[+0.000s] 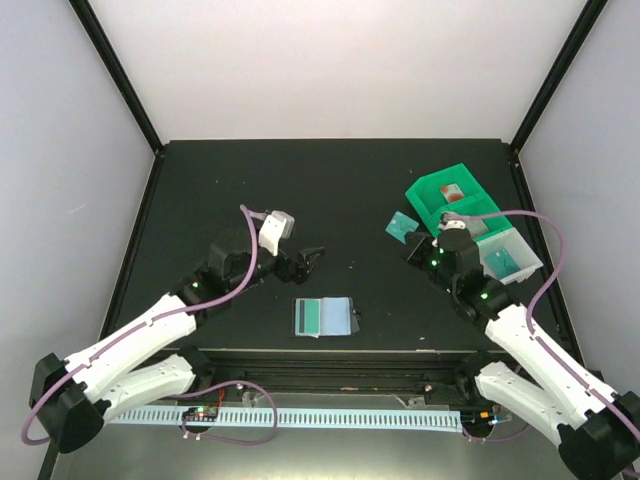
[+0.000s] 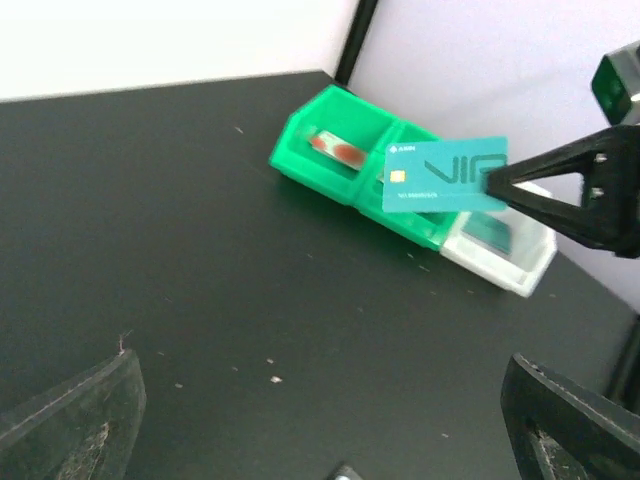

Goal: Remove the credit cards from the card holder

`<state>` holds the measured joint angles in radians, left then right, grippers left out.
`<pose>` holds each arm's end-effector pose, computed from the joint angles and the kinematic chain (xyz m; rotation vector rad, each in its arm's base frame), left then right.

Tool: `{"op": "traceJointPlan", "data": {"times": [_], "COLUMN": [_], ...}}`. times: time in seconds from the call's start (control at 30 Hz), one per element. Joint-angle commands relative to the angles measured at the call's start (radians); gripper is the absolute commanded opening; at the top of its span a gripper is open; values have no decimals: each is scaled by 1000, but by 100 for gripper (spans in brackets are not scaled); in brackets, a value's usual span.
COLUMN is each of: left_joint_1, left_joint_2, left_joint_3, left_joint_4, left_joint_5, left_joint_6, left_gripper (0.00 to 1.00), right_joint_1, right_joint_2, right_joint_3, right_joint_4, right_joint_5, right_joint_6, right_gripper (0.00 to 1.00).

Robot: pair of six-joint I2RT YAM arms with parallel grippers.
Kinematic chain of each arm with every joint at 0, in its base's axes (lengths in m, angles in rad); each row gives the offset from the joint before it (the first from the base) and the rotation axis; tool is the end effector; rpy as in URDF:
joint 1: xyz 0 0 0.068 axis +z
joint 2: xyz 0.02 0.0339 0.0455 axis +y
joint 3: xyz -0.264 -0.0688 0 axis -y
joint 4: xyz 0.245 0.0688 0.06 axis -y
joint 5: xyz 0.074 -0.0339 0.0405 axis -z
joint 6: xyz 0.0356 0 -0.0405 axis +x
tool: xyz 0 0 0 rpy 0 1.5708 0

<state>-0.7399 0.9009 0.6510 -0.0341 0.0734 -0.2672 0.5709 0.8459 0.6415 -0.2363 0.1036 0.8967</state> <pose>0.1559 -0.1458 0.2873 0.5021 1.8585 -0.7582 0.1669 0.1028 0.2735 0.4102 2.0687 0.8138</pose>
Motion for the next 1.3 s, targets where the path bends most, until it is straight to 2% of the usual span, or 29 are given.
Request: {"op": "traceJointPlan", "data": {"times": [0.0, 0.17, 0.27, 0.43, 0.53, 0.63, 0.77, 1.0, 1.27], "left_joint_1": [73, 141, 177, 196, 196, 197, 199, 201, 201], "left_joint_2": [70, 78, 81, 76, 67, 58, 39, 15, -2], "left_joint_3": [71, 10, 15, 49, 47, 59, 64, 59, 44], "left_joint_4": [-96, 9, -49, -168, -192, -211, -220, -245, -230], "left_joint_5": [285, 398, 381, 347, 330, 329, 343, 355, 375], "left_joint_6": [-137, -211, -198, -95, -76, -82, -96, -71, -72], "left_gripper": [99, 99, 99, 99, 99, 99, 99, 99, 99], "right_joint_1": [-127, -246, -297, -375, -462, -576, -695, -824, -895], "right_joint_2": [-31, -37, -43, -113, -107, -88, -80, -16, 89], "right_joint_3": [-37, -47, -40, -34, -29, -23, -29, -33, -52], "right_joint_4": [-40, -111, -177, -269, -317, -357, -360, -362, -196], "right_joint_5": [-28, -57, -47, 47, 74, 35, -29, -19, -125], "right_joint_6": [-46, -66, -102, -127, -124, -139, -147, -176, -214], "right_gripper": [1, 1, 1, 1, 1, 1, 1, 1, 1]}}
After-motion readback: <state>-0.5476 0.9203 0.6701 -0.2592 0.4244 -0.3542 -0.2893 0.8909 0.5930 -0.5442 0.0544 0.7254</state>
